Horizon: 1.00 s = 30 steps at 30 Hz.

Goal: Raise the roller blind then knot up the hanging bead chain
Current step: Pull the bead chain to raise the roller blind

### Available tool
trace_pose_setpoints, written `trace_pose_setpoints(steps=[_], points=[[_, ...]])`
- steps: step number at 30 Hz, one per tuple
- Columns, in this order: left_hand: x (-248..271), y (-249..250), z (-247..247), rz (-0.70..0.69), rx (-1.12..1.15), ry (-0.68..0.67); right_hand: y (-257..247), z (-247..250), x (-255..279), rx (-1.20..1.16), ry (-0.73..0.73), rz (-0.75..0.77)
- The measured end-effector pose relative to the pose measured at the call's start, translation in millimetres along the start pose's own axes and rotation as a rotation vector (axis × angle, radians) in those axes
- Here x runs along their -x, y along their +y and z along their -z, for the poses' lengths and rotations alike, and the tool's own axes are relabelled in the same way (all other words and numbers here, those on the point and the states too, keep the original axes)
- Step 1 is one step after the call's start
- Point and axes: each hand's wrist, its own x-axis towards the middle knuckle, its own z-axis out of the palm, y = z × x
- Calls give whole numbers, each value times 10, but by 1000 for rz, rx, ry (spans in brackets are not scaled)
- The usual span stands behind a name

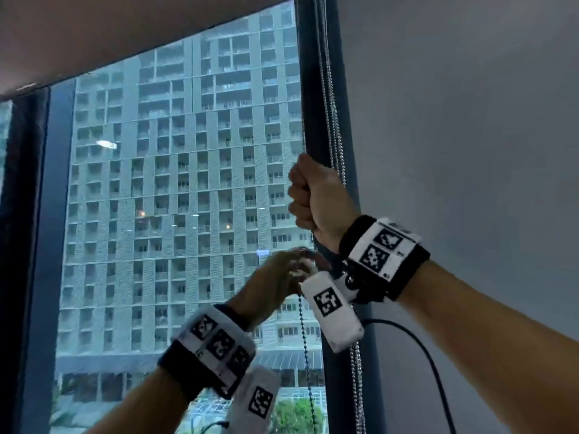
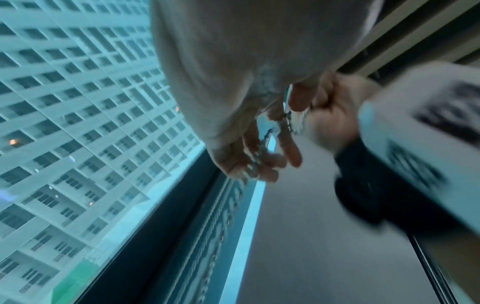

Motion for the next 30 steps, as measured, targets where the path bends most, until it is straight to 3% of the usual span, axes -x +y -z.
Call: trace_pose_setpoints(steps=[7, 10, 14, 18, 23, 26, 30], points=[[-404, 834, 155, -121, -20, 113, 534, -29, 590, 2, -59, -135], [-563, 1103, 21, -152, 56, 145, 518, 17, 731, -39, -103, -101], [-678, 1180, -206, -225, 14, 222, 490, 153, 740, -32, -208, -88], [-655, 1170, -312, -325, -52, 270, 367, 347, 563, -50, -371, -176], [-586, 1141, -389, -373, -107, 299, -276, 384, -121, -291, -242, -27], [-473, 993, -494, -368, -151, 247, -762, 286, -473, -299, -126, -53], [-295, 771, -314, -320, -243, 120, -789, 55, -488, -238, -41, 39]])
